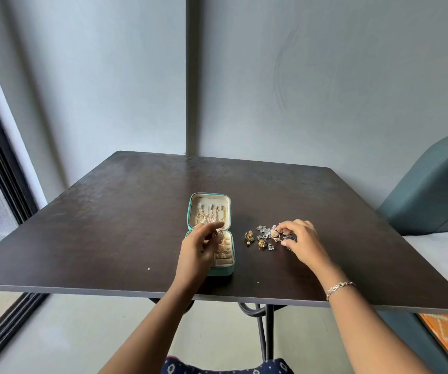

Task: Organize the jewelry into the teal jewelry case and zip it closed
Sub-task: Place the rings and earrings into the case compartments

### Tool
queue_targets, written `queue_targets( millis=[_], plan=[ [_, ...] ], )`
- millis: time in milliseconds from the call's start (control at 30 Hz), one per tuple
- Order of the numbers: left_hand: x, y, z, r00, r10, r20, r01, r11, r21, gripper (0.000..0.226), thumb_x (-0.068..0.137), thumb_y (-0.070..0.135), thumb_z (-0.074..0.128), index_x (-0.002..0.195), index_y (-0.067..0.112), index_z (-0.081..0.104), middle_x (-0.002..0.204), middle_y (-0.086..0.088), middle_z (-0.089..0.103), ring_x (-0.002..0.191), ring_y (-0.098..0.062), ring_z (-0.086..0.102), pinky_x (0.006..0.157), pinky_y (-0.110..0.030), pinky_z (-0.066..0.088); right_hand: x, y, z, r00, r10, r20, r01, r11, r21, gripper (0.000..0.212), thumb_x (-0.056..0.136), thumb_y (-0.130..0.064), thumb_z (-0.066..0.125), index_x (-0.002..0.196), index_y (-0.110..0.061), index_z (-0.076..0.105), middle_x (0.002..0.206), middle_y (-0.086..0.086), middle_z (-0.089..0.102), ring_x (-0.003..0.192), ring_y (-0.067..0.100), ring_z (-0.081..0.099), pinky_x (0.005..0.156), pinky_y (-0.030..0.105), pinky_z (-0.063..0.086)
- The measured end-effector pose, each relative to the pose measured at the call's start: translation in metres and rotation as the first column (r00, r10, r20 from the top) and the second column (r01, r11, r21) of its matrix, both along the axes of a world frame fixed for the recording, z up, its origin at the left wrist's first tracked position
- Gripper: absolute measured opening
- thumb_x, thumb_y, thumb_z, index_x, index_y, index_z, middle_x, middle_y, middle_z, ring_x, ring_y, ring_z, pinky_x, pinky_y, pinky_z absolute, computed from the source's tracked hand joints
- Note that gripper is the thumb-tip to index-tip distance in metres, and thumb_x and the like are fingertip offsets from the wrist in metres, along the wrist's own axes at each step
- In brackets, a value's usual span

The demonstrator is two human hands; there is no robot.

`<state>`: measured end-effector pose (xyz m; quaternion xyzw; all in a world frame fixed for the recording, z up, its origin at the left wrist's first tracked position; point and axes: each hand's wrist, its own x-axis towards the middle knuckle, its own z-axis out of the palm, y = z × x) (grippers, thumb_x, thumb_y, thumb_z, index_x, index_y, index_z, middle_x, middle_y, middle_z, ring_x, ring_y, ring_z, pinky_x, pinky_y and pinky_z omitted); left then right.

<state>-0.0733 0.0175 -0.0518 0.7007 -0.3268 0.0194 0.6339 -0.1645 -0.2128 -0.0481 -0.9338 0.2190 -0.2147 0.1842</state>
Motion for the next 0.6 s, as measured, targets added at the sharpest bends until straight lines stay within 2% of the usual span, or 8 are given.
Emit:
queue_targets(
  millis=[100, 200, 333, 500, 600],
  plan=[
    [0.0031, -0.0003, -0.0005, 0.999, 0.014, -0.032, -0.014, 1.0, 0.006, 0.03, 0.085, -0.001, 0.058, 0.095, 0.027, 0.065, 0.094, 0.005, 0.065, 0.08, 0.0, 0.06, 0.07, -0.012, 0.047, 0.0016, 0.0022, 0.0002, 1.0, 0.008, -0.016, -0.009, 0.999, -0.04, 0.025, 0.072, -0.003, 0.07, 0.093, -0.016, 0.069, 0.087, 0.001, 0.062, 0.087, 0.021, 0.047, 0.077, 0.03, 0.036],
    [0.0044, 0.0003, -0.0006, 0.997, 0.01, -0.082, -0.011, 1.0, -0.006, 0.029, 0.086, -0.001, 0.058, 0.093, 0.027, 0.065, 0.095, -0.002, 0.068, 0.082, -0.011, 0.063, 0.071, -0.02, 0.051, 0.0002, 0.0048, 0.0012, 1.0, 0.025, 0.017, -0.023, 0.997, -0.07, 0.024, 0.07, -0.006, 0.073, 0.09, -0.017, 0.066, 0.08, -0.006, 0.06, 0.083, 0.019, 0.049, 0.075, 0.033, 0.04],
    [0.0047, -0.0001, -0.0001, 0.995, 0.017, -0.097, -0.018, 1.0, -0.006, 0.027, 0.088, 0.0, 0.055, 0.092, 0.025, 0.064, 0.095, 0.0, 0.067, 0.084, -0.012, 0.063, 0.073, -0.026, 0.052, -0.0015, 0.0072, -0.0005, 0.997, 0.071, 0.041, -0.068, 0.994, -0.083, 0.022, 0.069, -0.007, 0.073, 0.084, -0.018, 0.062, 0.076, -0.013, 0.059, 0.079, 0.015, 0.048, 0.075, 0.035, 0.042],
    [0.0039, -0.001, 0.0005, 0.993, 0.023, -0.113, -0.024, 1.0, -0.001, 0.027, 0.089, 0.0, 0.053, 0.093, 0.025, 0.063, 0.095, 0.009, 0.066, 0.09, -0.012, 0.063, 0.079, -0.039, 0.054, 0.0017, 0.0063, -0.0049, 0.995, 0.098, 0.008, -0.097, 0.99, -0.1, 0.01, 0.074, -0.011, 0.069, 0.08, -0.019, 0.066, 0.087, -0.006, 0.067, 0.087, 0.021, 0.053, 0.08, 0.038, 0.042],
    [0.0038, -0.0008, 0.0004, 0.993, 0.017, -0.118, -0.018, 1.0, -0.01, 0.029, 0.09, 0.001, 0.052, 0.09, 0.029, 0.061, 0.095, 0.006, 0.067, 0.09, -0.015, 0.063, 0.08, -0.043, 0.054, 0.0022, 0.0069, -0.0054, 0.997, 0.081, 0.004, -0.08, 0.992, -0.101, 0.006, 0.075, -0.013, 0.069, 0.076, -0.018, 0.067, 0.086, -0.005, 0.067, 0.087, 0.023, 0.053, 0.079, 0.038, 0.042]
  ],
)
